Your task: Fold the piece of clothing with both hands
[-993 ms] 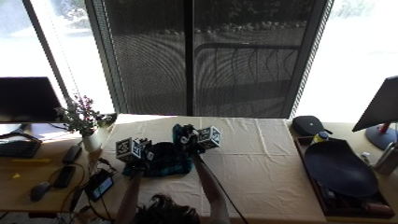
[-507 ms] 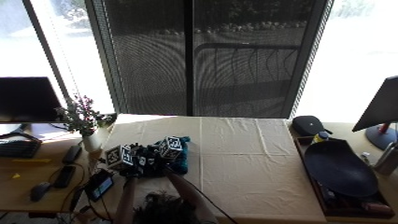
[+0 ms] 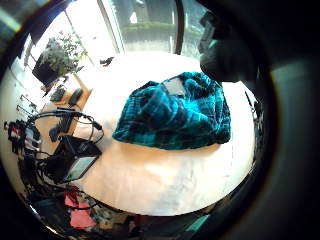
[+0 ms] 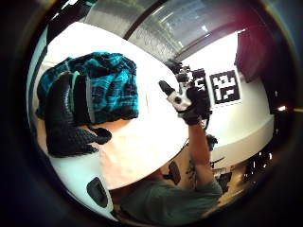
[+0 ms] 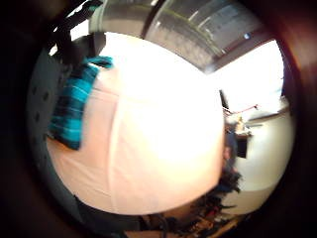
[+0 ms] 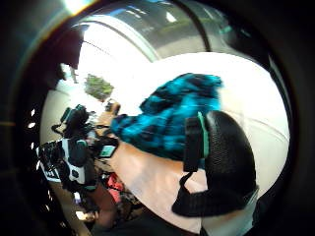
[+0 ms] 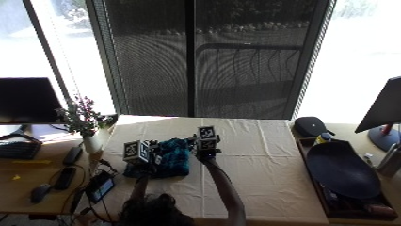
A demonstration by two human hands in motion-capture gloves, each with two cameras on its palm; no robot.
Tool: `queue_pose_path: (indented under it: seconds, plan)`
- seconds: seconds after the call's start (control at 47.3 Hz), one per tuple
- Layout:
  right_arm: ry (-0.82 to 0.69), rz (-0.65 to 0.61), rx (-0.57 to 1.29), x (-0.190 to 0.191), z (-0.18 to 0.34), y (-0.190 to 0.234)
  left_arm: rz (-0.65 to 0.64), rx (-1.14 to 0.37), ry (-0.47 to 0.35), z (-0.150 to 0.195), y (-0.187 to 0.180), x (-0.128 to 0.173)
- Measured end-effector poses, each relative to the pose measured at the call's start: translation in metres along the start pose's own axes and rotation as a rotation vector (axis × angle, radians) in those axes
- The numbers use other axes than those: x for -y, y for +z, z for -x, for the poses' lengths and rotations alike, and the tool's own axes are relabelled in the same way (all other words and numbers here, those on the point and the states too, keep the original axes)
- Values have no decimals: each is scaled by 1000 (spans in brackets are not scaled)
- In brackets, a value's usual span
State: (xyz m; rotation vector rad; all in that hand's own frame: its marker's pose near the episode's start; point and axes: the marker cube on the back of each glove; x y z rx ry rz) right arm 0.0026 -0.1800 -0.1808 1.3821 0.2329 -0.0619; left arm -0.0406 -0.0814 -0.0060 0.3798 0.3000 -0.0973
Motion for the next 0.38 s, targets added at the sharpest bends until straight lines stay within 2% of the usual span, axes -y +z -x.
queue_pose_path:
  seconds: [0.021,0.063,0.19,0.317,0.38]
  plan:
    - [7,-56,-19,10,-10,-1,7,6,11,-1,8,3]
    - [23,-84,-33,16,-24,-3,25,18,28,-5,18,6]
    - [82,-80,-25,17,-59,-10,60,43,57,-23,31,3]
    - [86,-52,-42,10,-85,-17,58,39,86,-39,22,-3]
    - [80,-40,-39,8,-91,-19,59,19,93,-38,31,1]
